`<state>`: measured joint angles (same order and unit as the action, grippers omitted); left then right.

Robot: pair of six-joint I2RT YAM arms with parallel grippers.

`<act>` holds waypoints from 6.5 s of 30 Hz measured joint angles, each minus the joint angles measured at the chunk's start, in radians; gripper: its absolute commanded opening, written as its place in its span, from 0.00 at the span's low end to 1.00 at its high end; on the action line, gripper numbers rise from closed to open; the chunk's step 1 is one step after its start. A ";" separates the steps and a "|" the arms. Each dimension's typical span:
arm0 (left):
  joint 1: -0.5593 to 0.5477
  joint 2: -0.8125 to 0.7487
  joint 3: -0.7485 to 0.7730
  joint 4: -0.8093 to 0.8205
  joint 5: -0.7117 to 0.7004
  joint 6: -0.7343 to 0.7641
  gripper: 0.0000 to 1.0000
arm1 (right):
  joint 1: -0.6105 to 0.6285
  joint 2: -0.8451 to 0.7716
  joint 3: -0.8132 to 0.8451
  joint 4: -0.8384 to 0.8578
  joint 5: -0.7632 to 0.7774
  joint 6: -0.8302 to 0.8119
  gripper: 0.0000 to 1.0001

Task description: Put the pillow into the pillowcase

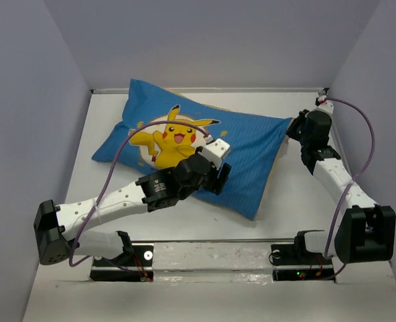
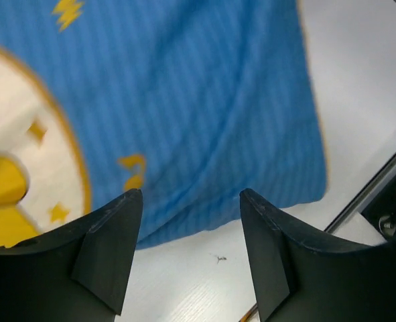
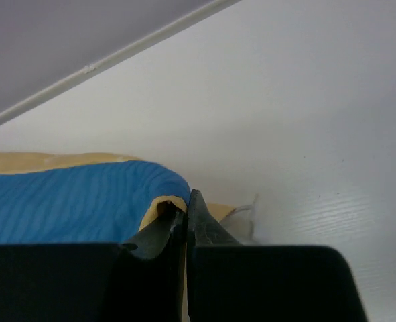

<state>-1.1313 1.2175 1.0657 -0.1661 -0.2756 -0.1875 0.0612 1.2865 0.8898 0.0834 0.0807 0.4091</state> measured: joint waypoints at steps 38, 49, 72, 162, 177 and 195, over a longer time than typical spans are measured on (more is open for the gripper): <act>0.455 -0.123 -0.158 0.448 0.084 -0.156 0.75 | 0.362 -0.083 -0.055 -0.164 -0.079 0.040 0.00; 0.410 -0.654 -0.697 0.166 -0.003 -0.383 0.21 | 0.202 -0.081 -0.020 -0.193 -0.079 0.031 0.00; 0.045 -0.277 -0.845 0.332 0.065 -0.575 0.62 | 0.102 0.071 0.167 -0.259 -0.133 0.010 0.00; 0.014 -0.108 0.684 0.371 -0.413 0.576 0.00 | 0.109 -0.141 1.121 -0.424 -0.302 0.005 0.00; 0.081 -0.010 1.038 0.257 -0.335 0.575 0.00 | 0.111 0.161 1.839 -0.737 -0.195 -0.109 0.00; 0.079 -0.101 0.714 0.441 -0.415 0.701 0.00 | 0.114 0.414 1.450 -0.393 -0.364 0.062 0.00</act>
<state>-1.0523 1.1164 1.7798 0.2745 -0.6903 0.5137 0.1757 1.7004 2.3398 -0.3092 -0.2832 0.4709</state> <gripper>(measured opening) 0.019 0.025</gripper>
